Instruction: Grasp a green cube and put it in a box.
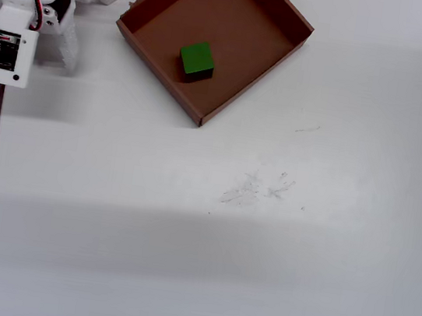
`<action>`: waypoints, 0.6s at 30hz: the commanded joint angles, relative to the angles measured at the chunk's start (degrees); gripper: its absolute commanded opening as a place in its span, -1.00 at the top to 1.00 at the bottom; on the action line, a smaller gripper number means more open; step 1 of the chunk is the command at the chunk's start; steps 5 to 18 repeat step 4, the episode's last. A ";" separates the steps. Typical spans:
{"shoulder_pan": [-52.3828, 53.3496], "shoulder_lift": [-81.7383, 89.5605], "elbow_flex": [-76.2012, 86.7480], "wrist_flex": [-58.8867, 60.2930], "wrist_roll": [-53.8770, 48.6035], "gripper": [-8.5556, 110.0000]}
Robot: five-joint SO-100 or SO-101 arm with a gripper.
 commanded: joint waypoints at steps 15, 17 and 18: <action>-0.26 0.09 -0.35 0.18 0.09 0.49; -0.26 0.09 -0.35 0.18 0.09 0.49; -0.26 0.09 -0.35 0.18 0.09 0.49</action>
